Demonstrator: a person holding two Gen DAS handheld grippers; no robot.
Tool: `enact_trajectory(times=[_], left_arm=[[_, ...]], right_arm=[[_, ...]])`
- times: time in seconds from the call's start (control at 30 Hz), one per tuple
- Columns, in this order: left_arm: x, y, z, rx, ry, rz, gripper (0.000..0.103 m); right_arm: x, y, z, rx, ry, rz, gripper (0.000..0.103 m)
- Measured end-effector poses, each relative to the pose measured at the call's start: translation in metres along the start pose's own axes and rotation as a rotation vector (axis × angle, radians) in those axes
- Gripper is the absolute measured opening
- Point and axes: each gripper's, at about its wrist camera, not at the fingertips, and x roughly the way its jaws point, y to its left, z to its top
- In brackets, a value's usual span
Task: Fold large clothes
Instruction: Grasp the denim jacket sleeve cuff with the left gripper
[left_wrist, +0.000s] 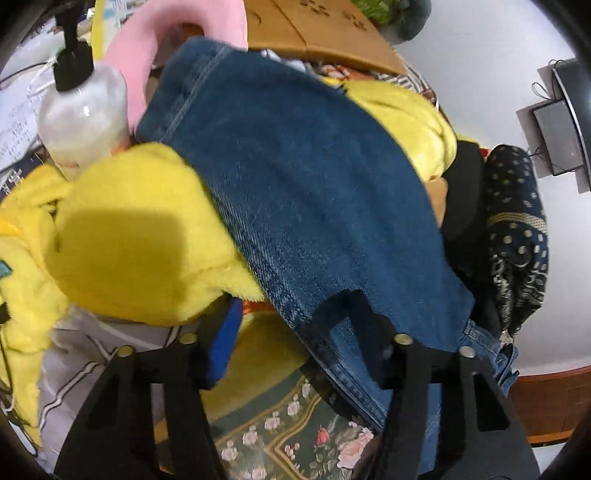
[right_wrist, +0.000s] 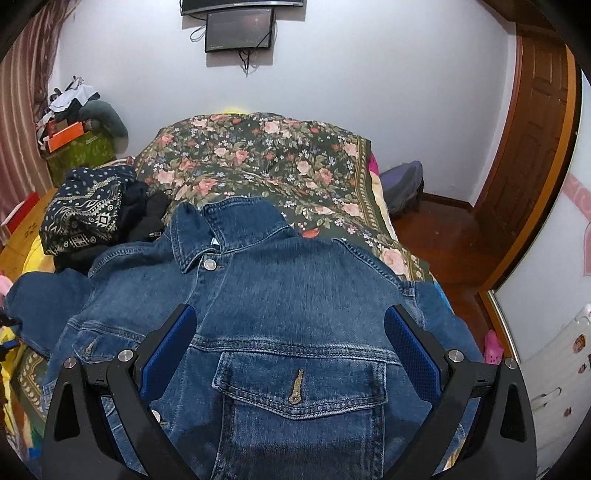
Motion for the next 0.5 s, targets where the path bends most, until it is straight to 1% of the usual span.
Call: enact_trajectory(times=[0.03,0.07,0.1,0.13,0.2,0.3,0.33,0.4,0.47,0.5], left_arm=[[0.002,-0.001,-0.001,0.007,-0.006,0.006,0.048],[0.004,-0.003,-0.001,0.019,-0.013,0.011,0.041],[0.004,-0.007,-0.003,0.039,-0.02,0.024,0.038],[0.002,-0.013,-0.004,0.065,-0.034,0.046,0.03],[-0.005,-0.025,-0.007,0.126,-0.076,0.098,0.022],[-0.023,-0.05,-0.015,0.246,-0.159,0.16,0.013],[-0.031,-0.062,-0.019,0.293,-0.192,0.176,0.008],[-0.045,-0.08,-0.024,0.363,-0.246,0.189,0.008],[-0.063,-0.106,-0.031,0.445,-0.307,0.189,0.007],[-0.068,-0.113,-0.033,0.469,-0.325,0.184,0.007]], right_arm=[[0.001,0.0,0.0,0.002,0.001,0.001,0.101],[0.001,0.0,0.0,0.002,0.002,0.002,0.101],[0.0,0.0,0.0,0.003,0.002,0.003,0.101],[0.0,0.0,0.001,0.002,0.001,0.005,0.101],[-0.002,0.0,0.001,0.002,-0.007,0.01,0.101],[-0.005,0.0,0.002,0.0,-0.017,0.018,0.101],[-0.007,0.0,0.002,-0.001,-0.02,0.021,0.101],[-0.01,-0.001,0.003,0.0,-0.029,0.027,0.101],[-0.015,-0.004,0.004,0.005,-0.04,0.031,0.101],[-0.017,-0.005,0.004,0.008,-0.045,0.033,0.101]])
